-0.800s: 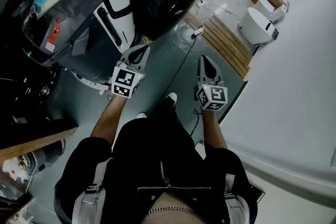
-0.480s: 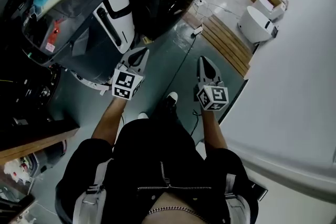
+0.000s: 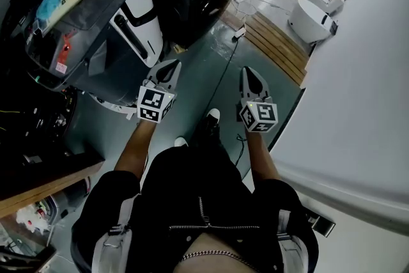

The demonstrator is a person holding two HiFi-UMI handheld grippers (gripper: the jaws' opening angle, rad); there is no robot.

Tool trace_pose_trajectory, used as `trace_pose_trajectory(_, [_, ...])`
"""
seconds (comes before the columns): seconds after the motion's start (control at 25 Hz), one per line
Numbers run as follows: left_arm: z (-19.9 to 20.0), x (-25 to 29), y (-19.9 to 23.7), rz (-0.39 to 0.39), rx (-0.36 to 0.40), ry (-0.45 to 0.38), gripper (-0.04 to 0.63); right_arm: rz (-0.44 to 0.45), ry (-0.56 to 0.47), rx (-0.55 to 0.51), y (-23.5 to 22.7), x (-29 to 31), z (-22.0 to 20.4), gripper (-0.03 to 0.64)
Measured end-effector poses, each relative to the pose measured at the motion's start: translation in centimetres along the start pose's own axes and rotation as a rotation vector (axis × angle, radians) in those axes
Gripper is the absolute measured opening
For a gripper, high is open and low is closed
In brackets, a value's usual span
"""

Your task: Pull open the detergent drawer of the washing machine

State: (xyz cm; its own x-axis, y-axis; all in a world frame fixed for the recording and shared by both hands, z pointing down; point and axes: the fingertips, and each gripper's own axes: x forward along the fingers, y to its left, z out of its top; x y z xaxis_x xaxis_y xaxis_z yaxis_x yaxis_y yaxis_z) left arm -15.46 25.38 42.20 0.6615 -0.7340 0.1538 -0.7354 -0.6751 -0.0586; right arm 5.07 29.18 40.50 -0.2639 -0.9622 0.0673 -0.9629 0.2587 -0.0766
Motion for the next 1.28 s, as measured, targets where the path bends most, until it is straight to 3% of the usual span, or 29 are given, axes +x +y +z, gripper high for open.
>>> trace_pose_trajectory(0.28, [0.3, 4.0, 0.6, -0.03, 0.006, 0.013, 0.02, -0.029, 0.014, 0.007, -2.9, 2.3, 0.0, 0.006])
trace_pose_trajectory(0.56, [1.9, 9.9, 2.2, -0.023, 0.007, 0.017, 0.02, 0.008, 0.012, 0.021, -6.7, 7.5, 1.1, 0.006])
trace_pose_trajectory(0.88, [3.6, 16.8, 3.8, 0.041, 0.002, 0.027, 0.02, 0.073, 0.003, 0.034, -12.1, 14.5, 3.5, 0.006])
trace_pose_trajectory(1.28, [2.7, 21.9, 5.0, 0.118, -0.035, 0.064, 0.02, 0.179, 0.036, 0.069, -16.3, 21.0, 1.7, 0.006])
